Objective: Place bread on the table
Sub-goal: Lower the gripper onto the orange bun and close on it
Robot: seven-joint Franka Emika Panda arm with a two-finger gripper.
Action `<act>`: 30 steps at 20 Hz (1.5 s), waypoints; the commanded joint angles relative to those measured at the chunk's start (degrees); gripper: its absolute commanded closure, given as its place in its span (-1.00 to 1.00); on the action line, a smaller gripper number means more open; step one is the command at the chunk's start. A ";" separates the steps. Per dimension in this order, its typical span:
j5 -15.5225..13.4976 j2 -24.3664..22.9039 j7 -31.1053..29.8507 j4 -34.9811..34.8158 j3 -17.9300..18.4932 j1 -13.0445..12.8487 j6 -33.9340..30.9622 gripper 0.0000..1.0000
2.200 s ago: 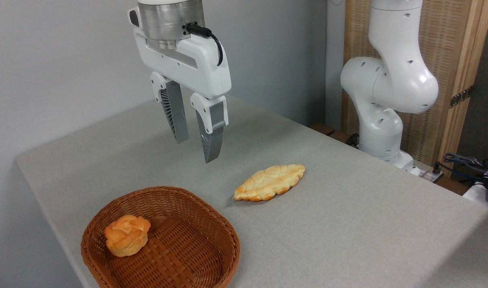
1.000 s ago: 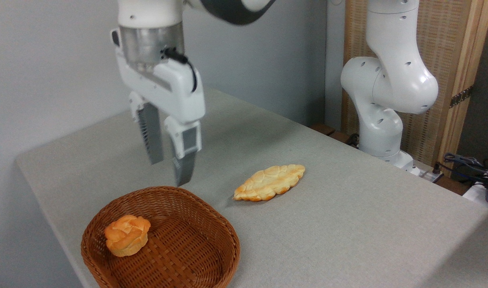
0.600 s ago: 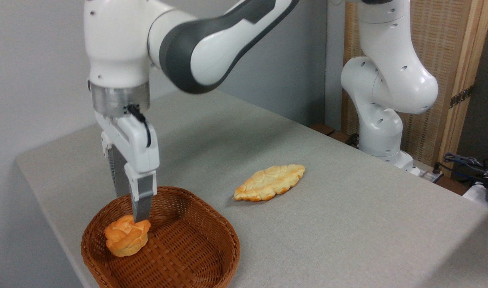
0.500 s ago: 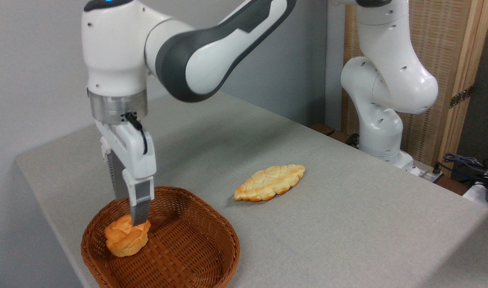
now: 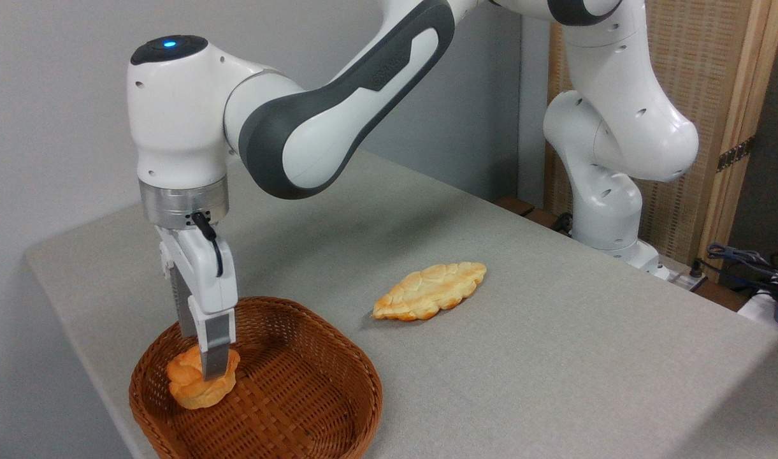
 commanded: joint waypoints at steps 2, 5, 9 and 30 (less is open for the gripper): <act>3.58 -0.26 1.90 -0.91 -0.18 0.29 1.03 -1.00; 3.67 0.45 1.91 -1.17 -0.53 0.21 1.12 -1.00; 3.58 0.71 1.73 -1.35 -1.06 0.29 1.38 -0.91; 3.67 0.62 2.96 -1.09 -0.97 0.47 2.61 0.23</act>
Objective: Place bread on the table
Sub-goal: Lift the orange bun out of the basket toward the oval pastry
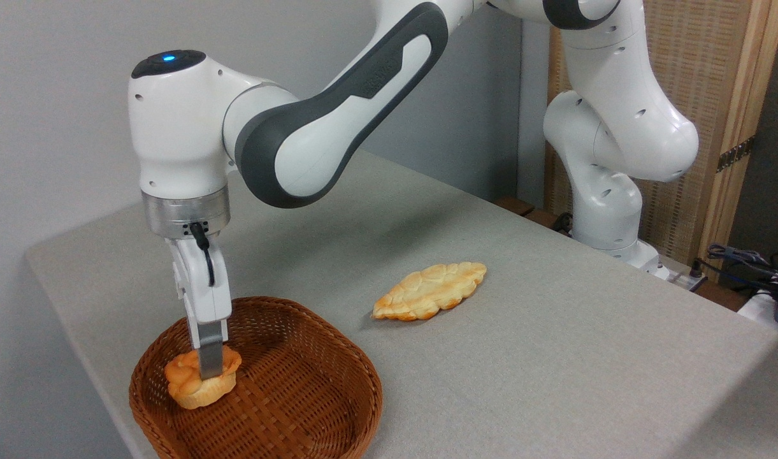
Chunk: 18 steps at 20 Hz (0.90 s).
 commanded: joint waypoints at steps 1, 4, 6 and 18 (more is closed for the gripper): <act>0.59 -0.77 0.76 0.16 -0.13 0.52 1.16 0.23; 0.68 -2.79 0.76 0.52 0.66 0.61 0.54 0.18; 0.68 -3.94 0.76 0.52 0.75 0.78 -0.42 0.18; 0.24 -13.59 4.88 0.53 2.59 2.81 -18.86 -0.02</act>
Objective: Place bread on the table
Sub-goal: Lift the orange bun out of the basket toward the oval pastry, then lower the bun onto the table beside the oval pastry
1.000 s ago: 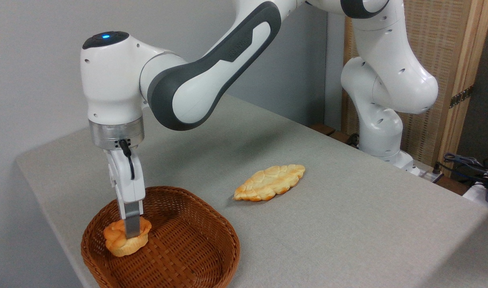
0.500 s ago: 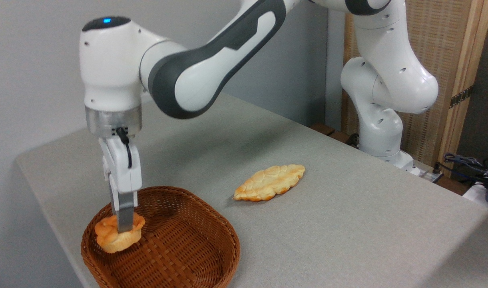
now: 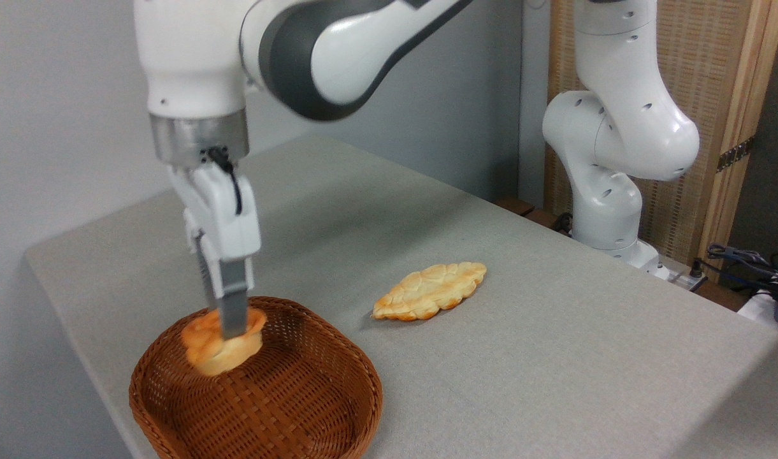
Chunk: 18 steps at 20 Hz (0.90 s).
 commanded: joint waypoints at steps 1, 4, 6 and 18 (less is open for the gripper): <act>0.18 -6.32 4.37 -3.08 0.05 0.40 -7.48 -0.02; 0.53 -13.25 7.36 -11.06 0.32 0.40 -8.82 -0.02; 1.23 -18.00 13.40 -17.82 0.58 0.49 -9.95 -0.02; 14.33 -20.66 24.77 -28.58 1.20 0.23 -10.40 -1.00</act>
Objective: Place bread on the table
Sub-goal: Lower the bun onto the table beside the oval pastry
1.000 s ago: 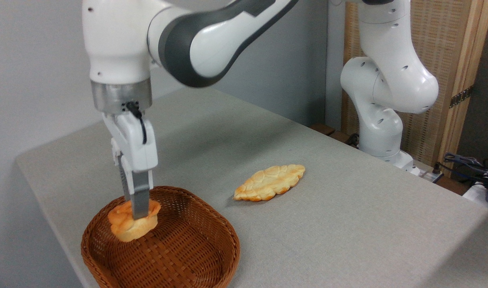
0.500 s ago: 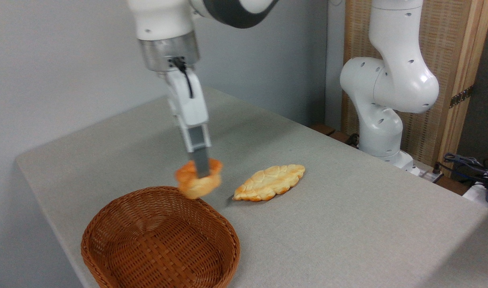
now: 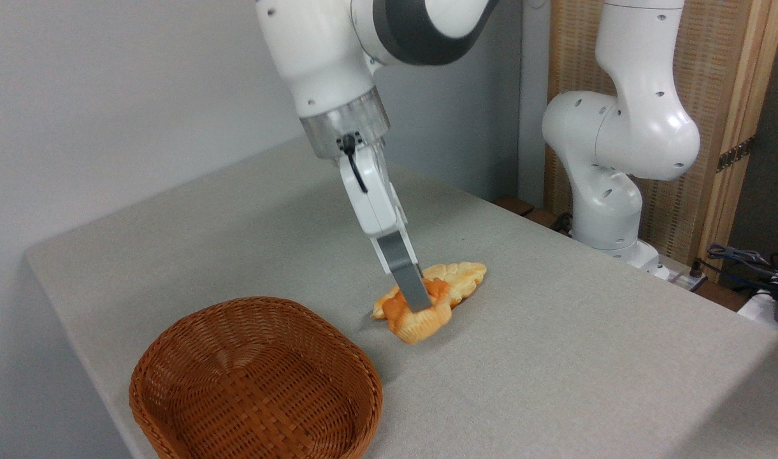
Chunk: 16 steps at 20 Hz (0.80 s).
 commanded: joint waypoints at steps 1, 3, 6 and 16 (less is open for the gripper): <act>1.64 -0.39 2.17 -1.61 0.05 -0.42 0.20 -1.00; 1.64 -0.30 2.17 -1.52 0.05 -0.51 0.20 -1.00; 1.64 -0.30 2.17 -1.52 0.05 -0.51 0.20 -1.00; 1.55 0.05 2.08 -1.26 -0.04 -0.68 0.28 -1.00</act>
